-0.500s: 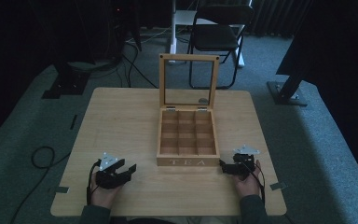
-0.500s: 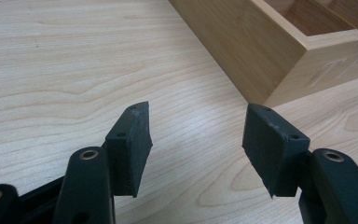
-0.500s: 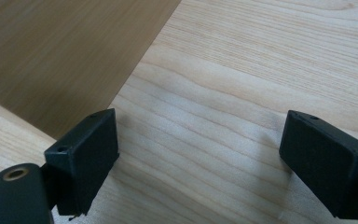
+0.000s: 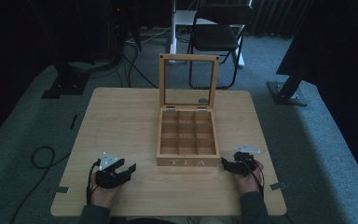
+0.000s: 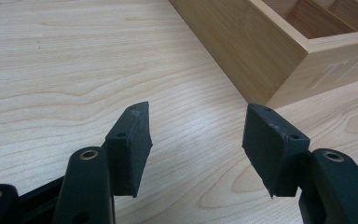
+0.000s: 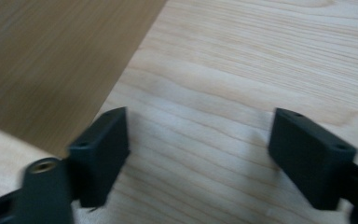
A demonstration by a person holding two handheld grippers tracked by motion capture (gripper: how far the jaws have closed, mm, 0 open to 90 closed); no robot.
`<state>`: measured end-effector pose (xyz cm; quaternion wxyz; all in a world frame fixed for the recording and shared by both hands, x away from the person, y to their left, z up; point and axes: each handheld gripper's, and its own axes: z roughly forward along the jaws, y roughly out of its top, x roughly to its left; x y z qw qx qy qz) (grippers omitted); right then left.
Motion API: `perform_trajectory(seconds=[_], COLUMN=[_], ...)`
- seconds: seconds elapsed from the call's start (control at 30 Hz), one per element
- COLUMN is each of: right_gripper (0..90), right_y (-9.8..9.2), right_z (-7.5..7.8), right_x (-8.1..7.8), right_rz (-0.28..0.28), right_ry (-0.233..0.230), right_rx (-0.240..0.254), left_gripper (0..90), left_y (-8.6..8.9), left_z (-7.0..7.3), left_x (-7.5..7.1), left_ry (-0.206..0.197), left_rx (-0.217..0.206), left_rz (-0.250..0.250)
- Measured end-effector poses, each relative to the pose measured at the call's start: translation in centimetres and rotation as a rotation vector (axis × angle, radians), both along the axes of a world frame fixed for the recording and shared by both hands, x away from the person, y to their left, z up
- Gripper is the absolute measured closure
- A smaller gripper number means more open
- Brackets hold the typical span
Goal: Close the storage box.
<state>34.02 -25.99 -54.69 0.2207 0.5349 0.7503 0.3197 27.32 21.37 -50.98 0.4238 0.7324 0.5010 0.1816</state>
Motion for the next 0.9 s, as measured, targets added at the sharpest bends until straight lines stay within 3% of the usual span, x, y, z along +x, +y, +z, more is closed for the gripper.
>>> perform_trajectory(seconds=[0.13,0.23,0.33,0.4,0.53,0.9], right_gripper=[30.9,40.7,41.8,42.3,41.6,37.6], right_y=[-0.1,-0.1,-0.3,-0.3,0.1,0.9], right_z=[0.2,0.8,1.3,2.1,3.4,6.8], right_x=[-0.1,-0.1,-0.2,-0.5,-0.7,0.6], right_rz=[-0.033,-0.054,-0.051,-0.024,0.005,0.035], right_ry=[0.006,0.057,0.087,0.081,0.047,-0.033], right_rx=[0.004,0.004,0.045,0.079,0.081,0.034], left_gripper=[42.2,42.7,42.7,42.6,42.6,42.6], left_y=[-0.1,-0.2,-0.3,-0.2,-0.3,0.2], left_z=[0.0,0.1,0.2,0.2,0.2,0.9], left_x=[0.0,-0.1,-0.1,-0.1,0.0,0.4], left_ry=[0.001,-0.004,-0.007,-0.008,-0.006,-0.009], left_rx=[0.004,0.019,0.021,0.02,0.024,0.026], left_rz=[-0.007,-0.013,-0.016,-0.017,-0.025,-0.022])
